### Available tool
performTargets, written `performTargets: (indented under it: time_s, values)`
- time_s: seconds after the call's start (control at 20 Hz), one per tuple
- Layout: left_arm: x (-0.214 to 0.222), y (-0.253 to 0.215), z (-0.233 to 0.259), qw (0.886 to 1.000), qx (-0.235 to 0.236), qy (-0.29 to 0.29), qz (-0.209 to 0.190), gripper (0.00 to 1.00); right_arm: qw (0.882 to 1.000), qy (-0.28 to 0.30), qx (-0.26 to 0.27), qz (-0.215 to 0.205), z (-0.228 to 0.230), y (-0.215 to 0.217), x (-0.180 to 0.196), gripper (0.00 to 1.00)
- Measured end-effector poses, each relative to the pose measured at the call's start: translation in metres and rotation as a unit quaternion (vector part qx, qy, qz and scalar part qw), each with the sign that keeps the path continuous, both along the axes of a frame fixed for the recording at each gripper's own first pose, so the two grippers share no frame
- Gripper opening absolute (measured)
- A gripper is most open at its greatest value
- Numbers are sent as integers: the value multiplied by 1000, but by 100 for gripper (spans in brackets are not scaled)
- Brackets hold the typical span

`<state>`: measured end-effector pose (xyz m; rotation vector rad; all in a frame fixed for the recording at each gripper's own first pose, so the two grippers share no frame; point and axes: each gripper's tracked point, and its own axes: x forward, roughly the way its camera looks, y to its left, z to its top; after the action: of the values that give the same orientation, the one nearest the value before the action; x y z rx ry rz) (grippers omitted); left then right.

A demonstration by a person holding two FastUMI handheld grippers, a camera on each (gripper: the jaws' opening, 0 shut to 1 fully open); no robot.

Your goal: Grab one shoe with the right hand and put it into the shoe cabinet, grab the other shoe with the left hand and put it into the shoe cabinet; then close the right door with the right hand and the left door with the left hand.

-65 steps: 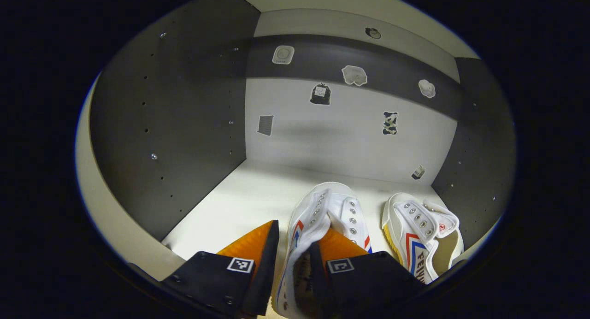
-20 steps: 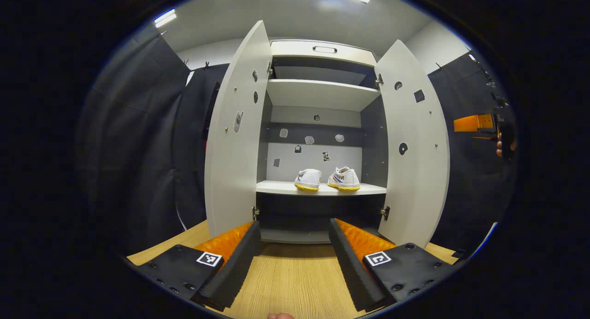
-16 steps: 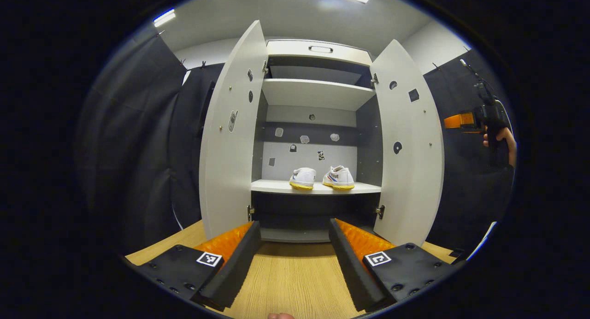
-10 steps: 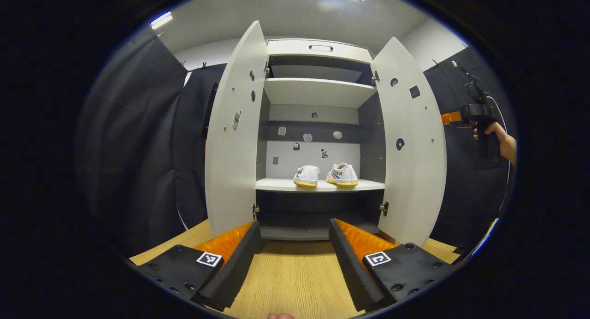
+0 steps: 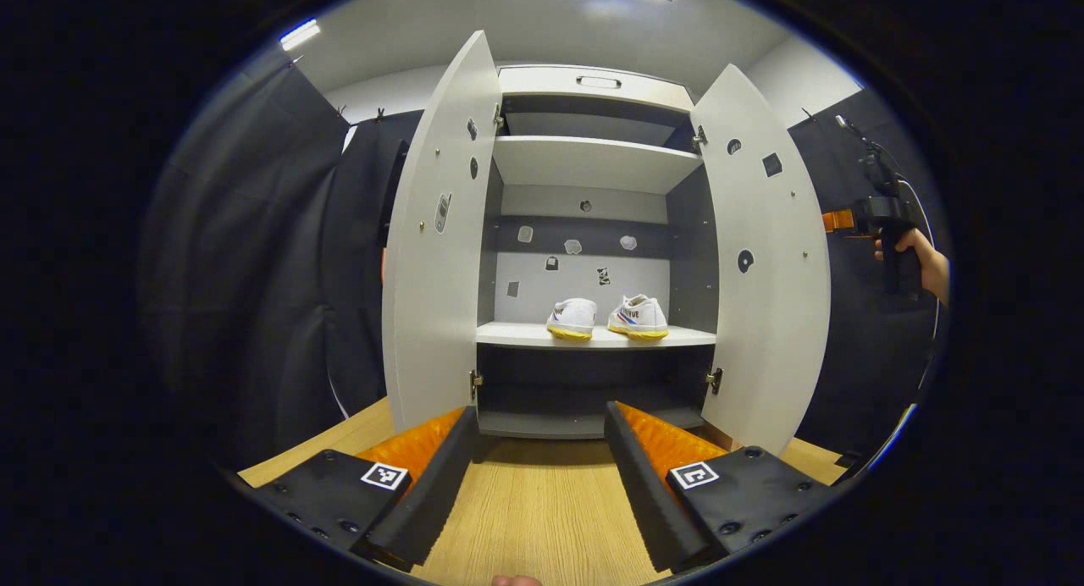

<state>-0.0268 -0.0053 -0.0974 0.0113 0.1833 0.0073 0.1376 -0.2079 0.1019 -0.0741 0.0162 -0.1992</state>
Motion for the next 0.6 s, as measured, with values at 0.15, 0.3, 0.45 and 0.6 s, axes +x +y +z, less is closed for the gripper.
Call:
performTargets:
  time_s: [0.15,0.3,0.45,0.6]
  values:
    - [0,-3,-3,1000,-1,3,-6,97,1000,2,2,6,-2,12,1,88]
    - [4,-3,-3,1000,-1,2,-10,99,1000,5,5,24,-5,31,1,88]
    - [5,1,-2,1000,-2,0,-9,97,999,7,8,46,-6,56,4,88]
    - [5,9,-5,1000,1,4,-2,96,997,9,16,72,-10,81,11,88]
